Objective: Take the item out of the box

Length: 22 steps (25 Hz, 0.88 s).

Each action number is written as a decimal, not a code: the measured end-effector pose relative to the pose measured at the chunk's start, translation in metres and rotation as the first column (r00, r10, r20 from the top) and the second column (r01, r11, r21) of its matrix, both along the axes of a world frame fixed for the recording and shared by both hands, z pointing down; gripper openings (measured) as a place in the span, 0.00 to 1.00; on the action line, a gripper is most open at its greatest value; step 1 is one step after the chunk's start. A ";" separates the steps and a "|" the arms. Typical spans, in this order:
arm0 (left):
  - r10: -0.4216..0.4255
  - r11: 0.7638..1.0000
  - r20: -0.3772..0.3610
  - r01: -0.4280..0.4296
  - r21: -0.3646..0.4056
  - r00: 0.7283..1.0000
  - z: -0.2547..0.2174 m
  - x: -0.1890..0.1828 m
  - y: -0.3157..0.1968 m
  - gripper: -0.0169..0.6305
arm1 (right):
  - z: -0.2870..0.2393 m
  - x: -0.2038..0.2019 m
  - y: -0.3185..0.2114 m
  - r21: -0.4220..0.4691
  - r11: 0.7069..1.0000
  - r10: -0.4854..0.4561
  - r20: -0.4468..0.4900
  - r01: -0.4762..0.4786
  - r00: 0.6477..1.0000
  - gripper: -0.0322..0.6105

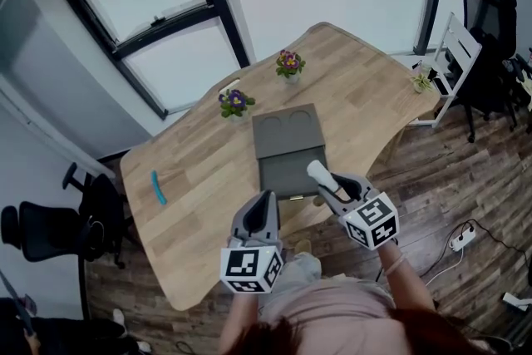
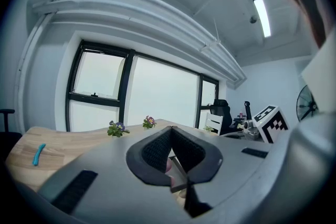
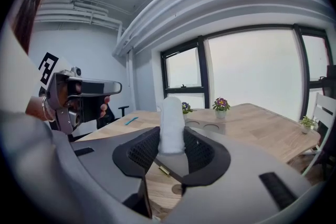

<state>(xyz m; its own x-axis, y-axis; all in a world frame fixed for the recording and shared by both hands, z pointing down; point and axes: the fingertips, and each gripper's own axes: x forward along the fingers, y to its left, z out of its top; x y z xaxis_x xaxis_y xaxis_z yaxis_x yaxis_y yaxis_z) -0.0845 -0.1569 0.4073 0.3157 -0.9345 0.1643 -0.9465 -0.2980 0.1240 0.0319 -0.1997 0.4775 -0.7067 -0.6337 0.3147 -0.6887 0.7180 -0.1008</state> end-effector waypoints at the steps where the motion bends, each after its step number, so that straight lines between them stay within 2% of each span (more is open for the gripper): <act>1: -0.001 1.000 -0.001 0.001 0.003 1.000 -0.001 0.001 0.003 0.03 | -0.002 0.002 0.003 0.002 1.000 0.004 0.008 -0.004 1.000 0.25; 22: -0.012 1.000 -0.007 0.012 0.027 1.000 -0.012 0.017 0.049 0.03 | -0.046 0.039 0.059 0.054 0.996 0.056 0.165 -0.066 0.985 0.25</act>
